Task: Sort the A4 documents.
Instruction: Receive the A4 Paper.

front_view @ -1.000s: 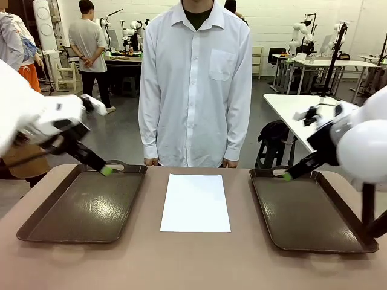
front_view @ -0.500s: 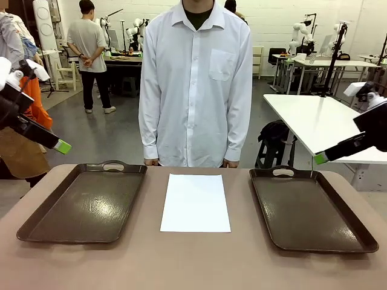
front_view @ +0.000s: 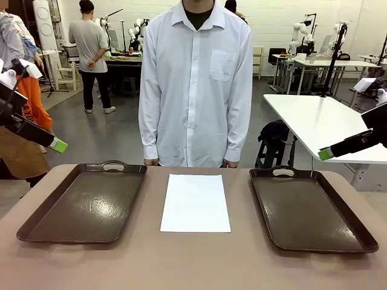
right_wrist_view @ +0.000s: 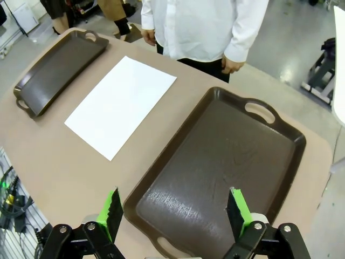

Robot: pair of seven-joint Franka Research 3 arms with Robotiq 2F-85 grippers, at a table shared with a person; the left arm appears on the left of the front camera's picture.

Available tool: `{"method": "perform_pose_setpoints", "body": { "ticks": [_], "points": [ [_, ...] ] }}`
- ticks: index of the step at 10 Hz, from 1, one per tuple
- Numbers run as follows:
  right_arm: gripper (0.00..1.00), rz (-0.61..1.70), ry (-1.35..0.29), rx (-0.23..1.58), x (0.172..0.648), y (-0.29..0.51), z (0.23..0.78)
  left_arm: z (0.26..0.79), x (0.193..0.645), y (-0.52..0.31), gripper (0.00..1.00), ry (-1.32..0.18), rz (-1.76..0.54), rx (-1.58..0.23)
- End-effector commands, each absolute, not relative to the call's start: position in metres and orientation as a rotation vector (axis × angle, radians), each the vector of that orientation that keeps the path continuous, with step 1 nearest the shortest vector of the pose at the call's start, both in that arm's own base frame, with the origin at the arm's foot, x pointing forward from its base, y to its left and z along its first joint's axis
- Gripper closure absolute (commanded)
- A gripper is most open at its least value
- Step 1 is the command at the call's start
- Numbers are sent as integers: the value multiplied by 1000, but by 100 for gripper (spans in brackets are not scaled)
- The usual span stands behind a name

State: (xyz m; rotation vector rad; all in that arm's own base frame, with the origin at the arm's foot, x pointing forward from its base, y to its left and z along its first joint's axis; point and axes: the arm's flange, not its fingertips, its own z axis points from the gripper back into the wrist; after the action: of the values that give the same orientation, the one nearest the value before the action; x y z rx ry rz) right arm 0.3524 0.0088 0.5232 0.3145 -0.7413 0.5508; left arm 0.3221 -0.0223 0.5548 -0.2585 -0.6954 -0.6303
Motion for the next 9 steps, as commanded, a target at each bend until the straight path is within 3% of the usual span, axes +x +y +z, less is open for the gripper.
{"method": "perform_pose_setpoints", "body": {
  "ticks": [1,9],
  "points": [
    [0,567,-753,330,349,4,511,536,307,-21,0,-706,-628,-274],
    [0,548,-735,312,354,7,520,555,322,-21,0,-696,-622,-256]
  ]
}}
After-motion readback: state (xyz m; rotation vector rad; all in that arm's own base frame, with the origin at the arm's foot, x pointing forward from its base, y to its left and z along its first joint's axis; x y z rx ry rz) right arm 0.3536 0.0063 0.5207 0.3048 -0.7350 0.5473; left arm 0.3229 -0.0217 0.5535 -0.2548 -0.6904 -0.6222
